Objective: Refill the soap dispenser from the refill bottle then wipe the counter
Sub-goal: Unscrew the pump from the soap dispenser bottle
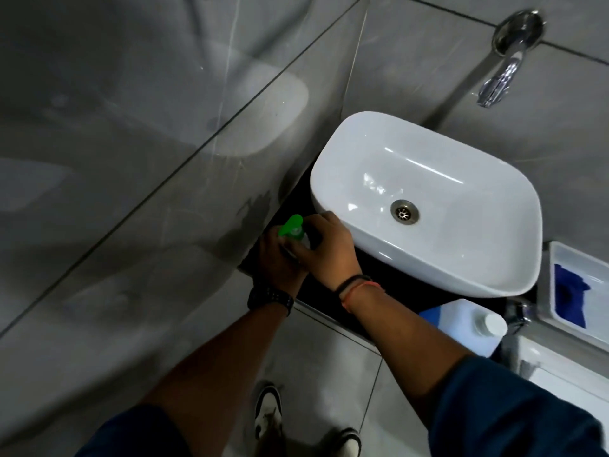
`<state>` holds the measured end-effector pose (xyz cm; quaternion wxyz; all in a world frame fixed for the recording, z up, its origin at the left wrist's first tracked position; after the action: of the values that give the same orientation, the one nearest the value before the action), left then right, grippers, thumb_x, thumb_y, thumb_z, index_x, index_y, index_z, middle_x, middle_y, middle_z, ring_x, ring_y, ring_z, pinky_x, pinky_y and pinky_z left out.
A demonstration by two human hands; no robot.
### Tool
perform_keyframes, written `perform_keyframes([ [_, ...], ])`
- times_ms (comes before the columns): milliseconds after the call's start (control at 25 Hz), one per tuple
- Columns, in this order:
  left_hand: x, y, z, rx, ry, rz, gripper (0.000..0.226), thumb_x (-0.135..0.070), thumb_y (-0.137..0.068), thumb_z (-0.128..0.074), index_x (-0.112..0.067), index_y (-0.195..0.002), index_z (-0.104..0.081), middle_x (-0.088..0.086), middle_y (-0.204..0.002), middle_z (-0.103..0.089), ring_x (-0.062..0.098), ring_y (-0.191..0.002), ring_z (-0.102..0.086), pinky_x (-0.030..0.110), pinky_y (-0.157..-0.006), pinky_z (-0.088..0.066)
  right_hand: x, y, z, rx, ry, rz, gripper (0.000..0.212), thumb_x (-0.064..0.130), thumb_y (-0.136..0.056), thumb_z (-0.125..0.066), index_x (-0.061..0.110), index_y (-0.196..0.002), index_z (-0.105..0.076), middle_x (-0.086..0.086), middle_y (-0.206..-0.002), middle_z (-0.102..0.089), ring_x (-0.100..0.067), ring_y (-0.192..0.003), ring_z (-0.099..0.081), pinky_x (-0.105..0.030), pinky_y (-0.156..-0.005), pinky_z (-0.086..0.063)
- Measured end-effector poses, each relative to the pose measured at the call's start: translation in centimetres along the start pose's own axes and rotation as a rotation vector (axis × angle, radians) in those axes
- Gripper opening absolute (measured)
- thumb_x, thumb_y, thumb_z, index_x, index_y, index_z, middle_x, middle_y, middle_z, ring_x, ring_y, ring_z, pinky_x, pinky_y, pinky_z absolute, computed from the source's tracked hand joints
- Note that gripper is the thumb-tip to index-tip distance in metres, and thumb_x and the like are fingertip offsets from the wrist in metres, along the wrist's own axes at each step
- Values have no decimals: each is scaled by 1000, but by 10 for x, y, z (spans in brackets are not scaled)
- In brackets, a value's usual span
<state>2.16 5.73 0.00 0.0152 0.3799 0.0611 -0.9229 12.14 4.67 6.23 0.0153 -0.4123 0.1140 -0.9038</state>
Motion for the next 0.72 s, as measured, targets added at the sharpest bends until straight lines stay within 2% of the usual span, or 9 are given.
perform_keyframes([
  [80,-23,-5,11,-46,56,-51,35,-28,-82,-58,-4,-108,-58,12,-108,-62,27,-103,-55,22,-83,-33,10,-6,16,-49,16,25,30,28,-76,-75,27,-70,-46,8,-71,-39,-10,-68,-40,-20,-61,-26],
  [160,-44,-6,18,-168,153,-118,29,-23,-75,-67,1,-88,-60,17,-88,-64,32,-83,-59,27,-71,-37,17,-12,33,-69,4,73,24,23,-78,-70,14,-68,-51,-5,-73,-44,-22,-68,-45,-32,-59,-33],
  [200,-51,-5,22,-187,160,-145,32,-28,-71,-68,0,-85,-60,16,-83,-64,30,-78,-59,27,-67,-37,17,-15,41,-52,-2,116,22,19,-79,-70,7,-69,-54,-10,-74,-47,-27,-69,-48,-38,-58,-39],
  [280,-60,-3,26,-137,155,-181,43,-40,-62,-68,-5,-86,-60,11,-83,-63,21,-77,-56,23,-63,-35,13,-18,58,51,-6,176,16,11,-81,-71,-2,-78,-61,-14,-82,-53,-31,-77,-53,-47,-66,-46],
  [360,-61,0,25,-123,122,-187,46,-39,-56,-74,-11,-89,-59,7,-86,-63,20,-79,-57,21,-61,-33,11,-17,72,121,-18,146,20,15,-80,-74,1,-92,-66,-12,-92,-58,-27,-88,-56,-44,-75,-49],
  [480,-66,0,22,-79,27,-195,53,-49,-58,-73,-16,-98,-58,1,-94,-63,16,-89,-57,22,-65,-40,12,-10,82,16,-70,8,32,33,-72,-80,11,-93,-69,-4,-92,-62,-16,-87,-57,-29,-73,-49],
  [600,-78,-2,21,-59,-70,-227,60,-67,-66,-46,-20,-100,-59,-7,-95,-62,12,-92,-54,19,-79,-41,12,-8,87,-82,-233,-102,24,24,-78,-76,13,-98,-70,-2,-94,-68,-15,-87,-62,-29,-73,-50],
  [640,-82,-2,23,-87,-60,-216,62,-70,-65,-44,-20,-99,-59,-7,-95,-62,12,-92,-54,20,-78,-40,13,-7,89,-100,-311,-129,24,20,-79,-75,14,-102,-69,-2,-97,-69,-15,-90,-63,-30,-73,-52],
  [720,-89,0,27,-136,13,-168,66,-69,-59,-53,-20,-102,-59,-6,-97,-63,13,-93,-52,21,-73,-38,14,-6,94,-139,-376,-166,28,23,-77,-77,22,-103,-67,5,-96,-68,-13,-92,-64,-30,-75,-54],
])
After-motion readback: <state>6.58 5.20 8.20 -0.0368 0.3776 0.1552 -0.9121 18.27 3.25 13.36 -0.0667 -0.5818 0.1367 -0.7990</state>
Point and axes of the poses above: each hand's wrist, its own y-axis away from the middle knuckle, its own z-axis out of the back of the hand, x = y × z, the point moved 2 cm from there along -y, towards the middle knuckle
